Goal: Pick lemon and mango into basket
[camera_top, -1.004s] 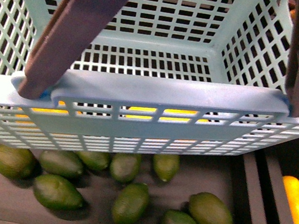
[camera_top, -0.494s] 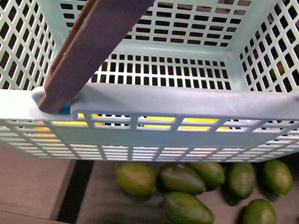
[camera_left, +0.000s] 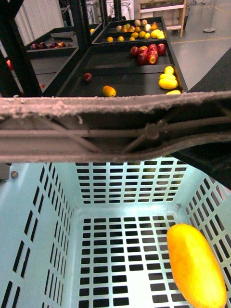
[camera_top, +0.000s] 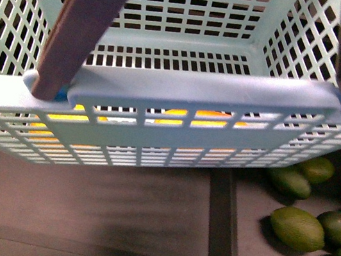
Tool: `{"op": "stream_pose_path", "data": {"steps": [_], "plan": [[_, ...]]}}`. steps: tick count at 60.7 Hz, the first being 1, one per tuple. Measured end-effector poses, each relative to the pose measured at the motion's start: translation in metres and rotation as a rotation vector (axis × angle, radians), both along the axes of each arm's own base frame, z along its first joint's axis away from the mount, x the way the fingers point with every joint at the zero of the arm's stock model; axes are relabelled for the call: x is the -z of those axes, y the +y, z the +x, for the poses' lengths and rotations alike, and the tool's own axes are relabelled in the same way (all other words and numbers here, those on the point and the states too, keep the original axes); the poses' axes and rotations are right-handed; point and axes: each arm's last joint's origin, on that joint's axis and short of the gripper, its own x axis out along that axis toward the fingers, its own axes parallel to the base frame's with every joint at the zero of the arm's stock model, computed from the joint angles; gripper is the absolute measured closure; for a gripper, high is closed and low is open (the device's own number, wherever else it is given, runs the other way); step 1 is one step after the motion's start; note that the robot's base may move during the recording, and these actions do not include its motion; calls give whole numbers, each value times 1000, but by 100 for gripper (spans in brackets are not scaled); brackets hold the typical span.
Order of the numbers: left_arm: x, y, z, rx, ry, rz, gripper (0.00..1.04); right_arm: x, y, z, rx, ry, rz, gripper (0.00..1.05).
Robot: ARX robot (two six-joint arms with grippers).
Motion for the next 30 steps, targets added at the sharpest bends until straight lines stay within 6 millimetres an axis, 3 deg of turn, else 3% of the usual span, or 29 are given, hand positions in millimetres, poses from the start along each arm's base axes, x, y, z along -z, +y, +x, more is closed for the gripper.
{"op": "stream_pose_path", "data": {"steps": [18,21,26,30], "plan": [[0,1,0,-15,-11,19,100,0,0,0,6,-1,0,9],[0,-2,1,-161,30,93,100,0,0,0,6,-1,0,9],[1,-7,11,-350,79,76,100,0,0,0,6,0,0,9],[9,-11,40,-451,98,70,100,0,0,0,9,-1,0,9]]}}
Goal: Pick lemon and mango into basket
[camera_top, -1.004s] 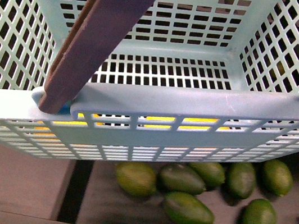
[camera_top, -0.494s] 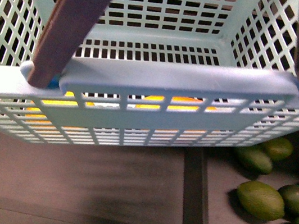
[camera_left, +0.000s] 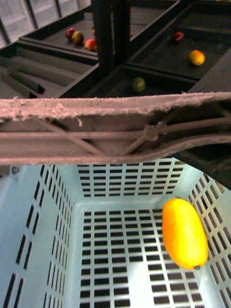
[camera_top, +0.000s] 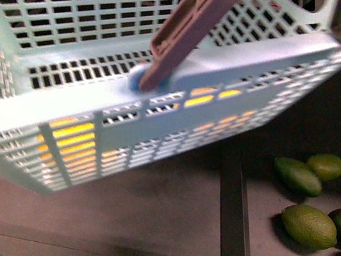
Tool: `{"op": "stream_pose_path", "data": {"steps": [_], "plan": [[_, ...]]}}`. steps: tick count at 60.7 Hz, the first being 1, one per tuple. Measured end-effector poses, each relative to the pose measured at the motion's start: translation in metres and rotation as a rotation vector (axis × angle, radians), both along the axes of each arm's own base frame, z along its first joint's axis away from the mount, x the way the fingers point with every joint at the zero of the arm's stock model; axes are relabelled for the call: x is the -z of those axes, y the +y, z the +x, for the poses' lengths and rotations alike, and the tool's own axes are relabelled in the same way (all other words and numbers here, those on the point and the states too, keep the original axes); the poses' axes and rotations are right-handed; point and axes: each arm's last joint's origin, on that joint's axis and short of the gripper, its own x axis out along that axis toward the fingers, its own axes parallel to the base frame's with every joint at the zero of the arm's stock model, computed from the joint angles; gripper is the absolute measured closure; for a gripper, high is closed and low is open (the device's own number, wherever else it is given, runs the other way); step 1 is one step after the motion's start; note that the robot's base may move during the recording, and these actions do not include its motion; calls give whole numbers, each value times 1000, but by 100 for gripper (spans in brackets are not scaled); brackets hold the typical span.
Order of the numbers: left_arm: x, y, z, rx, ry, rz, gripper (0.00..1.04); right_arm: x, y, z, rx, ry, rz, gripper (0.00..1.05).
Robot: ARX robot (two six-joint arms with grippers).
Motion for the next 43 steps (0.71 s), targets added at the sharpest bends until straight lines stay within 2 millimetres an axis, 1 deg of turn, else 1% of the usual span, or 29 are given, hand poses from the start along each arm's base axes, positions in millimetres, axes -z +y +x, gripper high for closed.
{"op": "stream_pose_path", "data": {"steps": [3,9,17,26,27,31,38,43], "plan": [[11,3,24,-42,17,9,100,0,0,0,0,0,0,9],[23,9,49,-99,43,-8,100,0,0,0,0,0,0,9],[45,20,85,-193,81,-69,100,0,0,0,0,0,0,9],[66,33,122,-309,85,-135,100,0,0,0,0,0,0,9],[70,36,130,-331,83,-144,100,0,0,0,0,0,0,9],[79,45,150,-380,68,-161,100,0,0,0,0,0,0,9],[93,61,177,-450,50,-168,100,0,0,0,0,0,0,9],[107,71,188,-490,50,-161,100,0,0,0,0,0,0,9]]}}
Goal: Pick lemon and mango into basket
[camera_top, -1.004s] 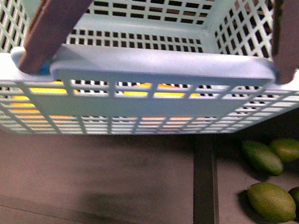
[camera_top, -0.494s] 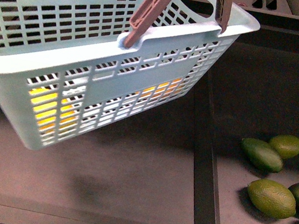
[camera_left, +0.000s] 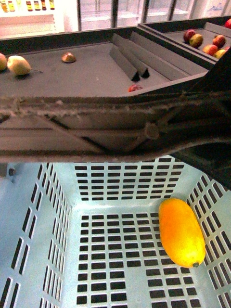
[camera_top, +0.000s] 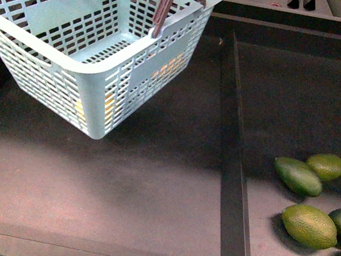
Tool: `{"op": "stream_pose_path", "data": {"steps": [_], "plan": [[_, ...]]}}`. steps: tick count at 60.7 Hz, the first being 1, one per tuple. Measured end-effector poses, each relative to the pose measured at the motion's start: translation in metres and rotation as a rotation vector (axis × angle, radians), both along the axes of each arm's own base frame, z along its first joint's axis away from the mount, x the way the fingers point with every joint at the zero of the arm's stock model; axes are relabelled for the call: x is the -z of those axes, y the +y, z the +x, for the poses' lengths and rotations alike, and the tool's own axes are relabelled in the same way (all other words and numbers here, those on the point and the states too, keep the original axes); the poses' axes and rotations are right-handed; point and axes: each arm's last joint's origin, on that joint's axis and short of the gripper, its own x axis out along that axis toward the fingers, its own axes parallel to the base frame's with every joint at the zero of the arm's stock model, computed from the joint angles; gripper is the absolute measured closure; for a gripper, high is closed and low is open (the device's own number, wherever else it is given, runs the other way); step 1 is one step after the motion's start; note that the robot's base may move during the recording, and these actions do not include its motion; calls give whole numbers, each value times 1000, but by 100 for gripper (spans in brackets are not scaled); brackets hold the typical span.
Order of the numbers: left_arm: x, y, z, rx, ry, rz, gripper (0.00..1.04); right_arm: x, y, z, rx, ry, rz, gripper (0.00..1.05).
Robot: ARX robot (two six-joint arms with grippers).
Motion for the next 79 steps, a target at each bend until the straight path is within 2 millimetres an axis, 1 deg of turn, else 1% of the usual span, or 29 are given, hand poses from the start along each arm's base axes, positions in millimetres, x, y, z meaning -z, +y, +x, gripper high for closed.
{"op": "stream_pose_path", "data": {"steps": [7,15,20,21,23,26,27,35,36,48,51,52,56,63,64,66,67,70,71,72,75,76,77,79], "plan": [[17,12,5,-44,12,-7,100,0,0,0,0,0,0,9],[43,17,-4,-59,92,8,100,0,0,0,0,0,0,9],[39,17,-7,-64,102,8,100,0,0,0,0,0,0,9],[37,17,-8,-64,100,3,98,0,0,0,0,0,0,9],[36,17,-9,-59,107,0,93,0,0,0,0,0,0,9],[34,18,-13,-60,132,5,82,0,0,0,0,0,0,9],[34,18,-14,-61,136,6,80,0,0,0,0,0,0,9],[28,23,-32,-87,202,25,55,0,0,0,0,0,0,9],[27,24,-33,-88,207,26,54,0,0,0,0,0,0,9],[-12,40,-70,-126,262,84,17,0,0,0,0,0,0,9],[-21,42,-74,-129,248,85,7,0,0,0,0,0,0,9],[-23,42,-75,-128,245,86,6,0,0,0,0,0,0,9],[-27,44,-76,-131,236,85,8,0,0,0,0,0,0,9],[-24,45,-77,-127,247,89,7,0,0,0,0,0,0,9],[-21,45,-76,-81,227,104,9,0,0,0,0,0,0,9],[-16,47,-77,48,97,137,15,0,0,0,0,0,0,9],[-15,48,-78,85,63,152,17,0,0,0,0,0,0,9],[-5,52,-92,245,-136,321,28,0,0,0,0,0,0,9],[-2,55,-99,297,-200,419,31,0,0,0,0,0,0,9],[0,56,-102,315,-235,463,33,0,0,0,0,0,0,9],[3,64,-125,369,-417,702,44,0,0,0,0,0,0,9],[3,66,-129,365,-440,723,46,0,0,0,0,0,0,9],[3,69,-138,376,-474,811,49,0,0,0,0,0,0,9],[1,75,-154,373,-529,918,56,0,0,0,0,0,0,9]]}}
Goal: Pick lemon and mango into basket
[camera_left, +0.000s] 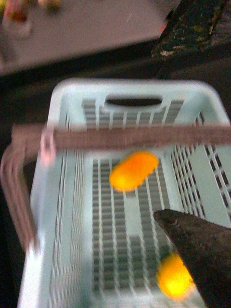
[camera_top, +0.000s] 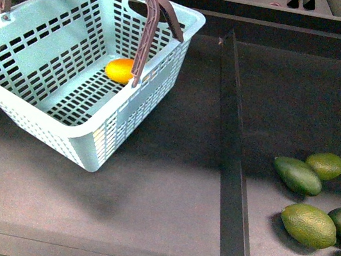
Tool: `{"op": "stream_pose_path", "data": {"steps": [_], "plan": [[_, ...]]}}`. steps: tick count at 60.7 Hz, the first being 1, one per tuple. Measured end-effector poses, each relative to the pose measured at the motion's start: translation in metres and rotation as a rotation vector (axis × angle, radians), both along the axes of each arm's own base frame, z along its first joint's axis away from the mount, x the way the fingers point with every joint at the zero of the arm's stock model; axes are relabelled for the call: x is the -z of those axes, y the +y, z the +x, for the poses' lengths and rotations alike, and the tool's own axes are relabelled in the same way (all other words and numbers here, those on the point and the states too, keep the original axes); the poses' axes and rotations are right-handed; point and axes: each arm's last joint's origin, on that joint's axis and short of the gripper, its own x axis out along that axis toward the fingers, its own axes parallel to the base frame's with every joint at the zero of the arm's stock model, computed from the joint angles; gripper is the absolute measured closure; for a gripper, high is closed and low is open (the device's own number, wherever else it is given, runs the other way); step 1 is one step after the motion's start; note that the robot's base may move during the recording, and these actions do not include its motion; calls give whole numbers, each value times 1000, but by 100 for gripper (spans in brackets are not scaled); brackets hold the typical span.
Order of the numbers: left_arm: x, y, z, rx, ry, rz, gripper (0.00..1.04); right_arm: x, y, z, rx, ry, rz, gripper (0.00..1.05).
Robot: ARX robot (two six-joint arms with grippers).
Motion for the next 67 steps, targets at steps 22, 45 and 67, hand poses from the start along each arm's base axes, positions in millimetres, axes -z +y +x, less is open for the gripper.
{"op": "stream_pose_path", "data": {"steps": [22,45,67], "plan": [[28,28,-108,3,-31,251,101,0,0,0,0,0,0,9],[41,45,-174,3,-31,258,101,0,0,0,0,0,0,9],[51,45,-214,3,-27,260,101,0,0,0,0,0,0,9]]}}
